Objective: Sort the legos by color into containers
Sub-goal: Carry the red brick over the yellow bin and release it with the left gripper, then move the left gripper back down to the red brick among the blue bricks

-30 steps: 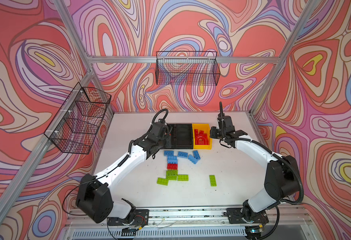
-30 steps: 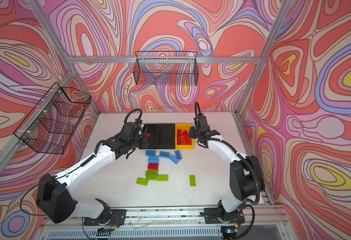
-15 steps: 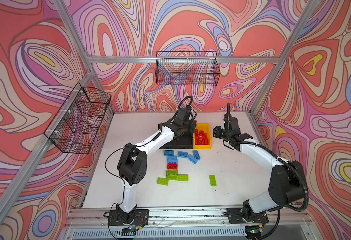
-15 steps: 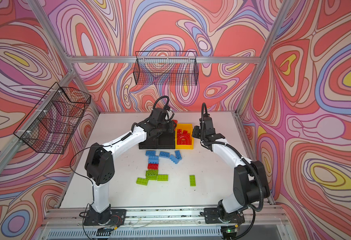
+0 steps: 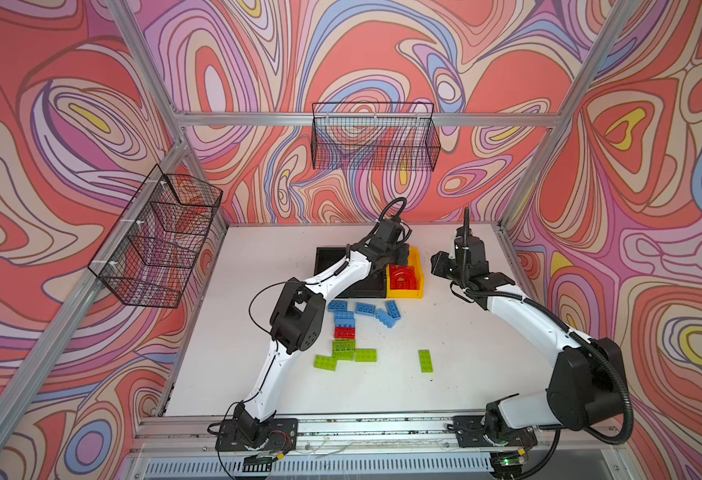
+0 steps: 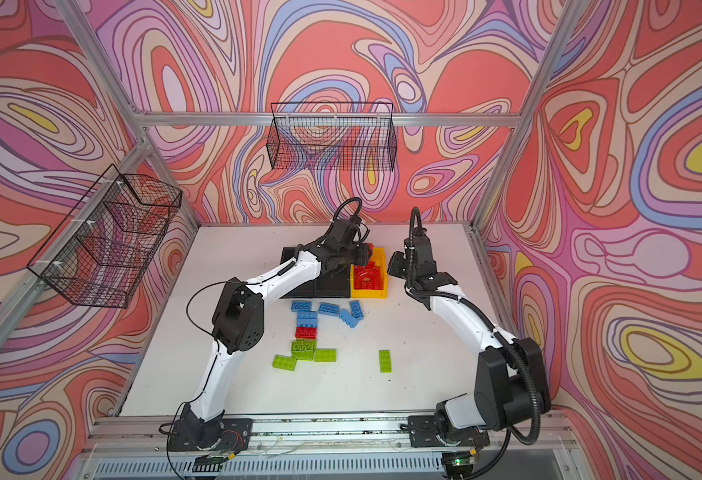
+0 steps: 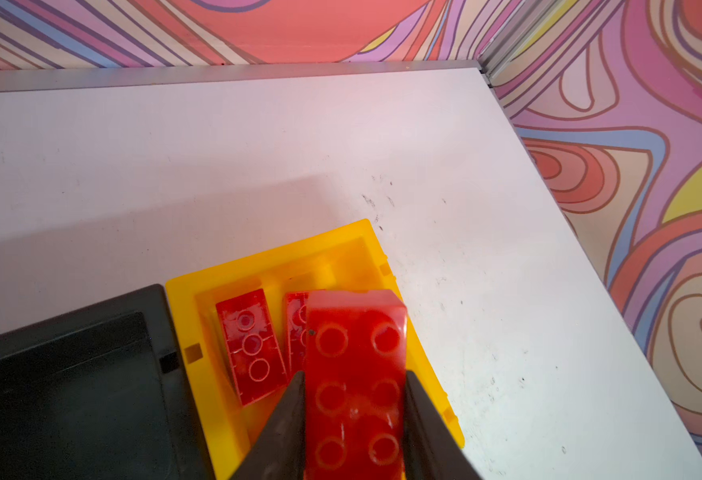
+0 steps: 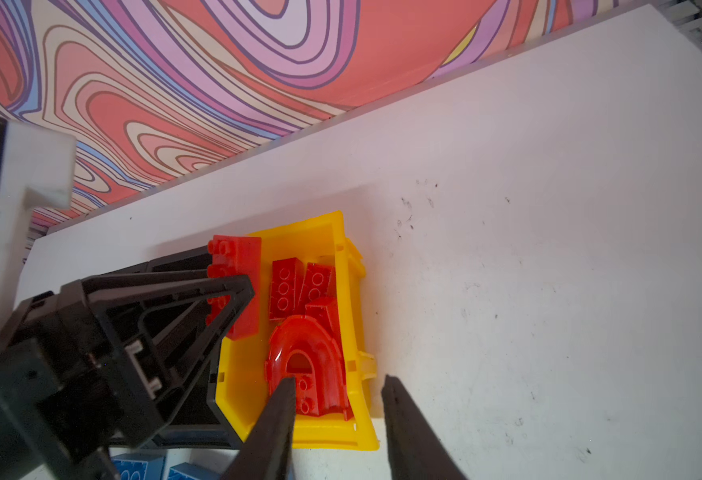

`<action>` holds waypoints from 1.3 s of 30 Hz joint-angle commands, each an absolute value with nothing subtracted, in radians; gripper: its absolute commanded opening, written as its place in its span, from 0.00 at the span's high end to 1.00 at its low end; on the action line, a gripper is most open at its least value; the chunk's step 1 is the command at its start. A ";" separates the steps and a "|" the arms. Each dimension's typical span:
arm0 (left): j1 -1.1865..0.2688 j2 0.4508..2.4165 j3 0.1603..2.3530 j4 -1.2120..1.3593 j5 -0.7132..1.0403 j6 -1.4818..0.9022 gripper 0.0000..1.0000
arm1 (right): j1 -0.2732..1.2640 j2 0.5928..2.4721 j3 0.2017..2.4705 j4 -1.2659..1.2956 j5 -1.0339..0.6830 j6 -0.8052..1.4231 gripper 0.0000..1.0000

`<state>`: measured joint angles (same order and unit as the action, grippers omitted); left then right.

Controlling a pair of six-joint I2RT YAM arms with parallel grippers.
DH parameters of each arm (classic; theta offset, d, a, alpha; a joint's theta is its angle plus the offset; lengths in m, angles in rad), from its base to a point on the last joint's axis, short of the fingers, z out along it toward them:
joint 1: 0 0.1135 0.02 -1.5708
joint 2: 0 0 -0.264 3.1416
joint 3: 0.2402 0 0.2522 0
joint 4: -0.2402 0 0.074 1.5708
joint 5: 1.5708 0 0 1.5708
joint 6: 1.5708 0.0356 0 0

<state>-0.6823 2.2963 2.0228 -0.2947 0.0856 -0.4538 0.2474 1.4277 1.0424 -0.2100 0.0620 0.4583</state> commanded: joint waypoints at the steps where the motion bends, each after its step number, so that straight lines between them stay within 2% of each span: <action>1: -0.692 2.315 2.049 -0.331 0.042 -0.463 0.56 | 0.238 1.398 1.028 -0.226 0.098 0.465 0.62; 5: -0.692 2.315 2.051 -0.327 0.041 -0.452 0.47 | 0.236 1.393 1.028 -0.242 0.103 0.460 0.62; 10: -0.693 2.279 2.048 -0.329 0.046 -0.450 0.40 | 0.236 1.393 1.026 -0.249 0.103 0.458 0.62; 18: -0.675 1.978 1.853 -0.393 0.097 -0.214 0.31 | 0.236 1.418 1.047 -0.270 0.052 0.392 0.61; 23: -0.580 1.715 1.566 -0.503 0.203 -0.096 0.31 | 0.236 1.425 1.037 -0.219 0.005 0.371 0.61; 27: -0.570 1.582 1.406 -0.657 0.149 0.061 0.35 | 0.236 1.458 1.039 -0.193 -0.025 0.382 0.61; 31: -0.569 1.482 1.233 -0.712 0.188 0.134 0.37 | 0.237 1.479 1.033 -0.157 -0.051 0.390 0.61; 34: -0.569 1.473 1.156 -0.699 0.202 0.153 0.39 | 0.238 1.497 1.039 -0.150 -0.075 0.388 0.61; 39: -0.588 1.527 1.151 -0.738 0.212 0.166 0.44 | 0.238 1.484 1.019 -0.156 -0.067 0.379 0.61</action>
<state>-0.5728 1.5146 1.1488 -0.6922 0.1902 0.1135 0.2417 1.4910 1.0389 -0.1711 -0.0612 0.3859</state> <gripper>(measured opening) 0.579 0.389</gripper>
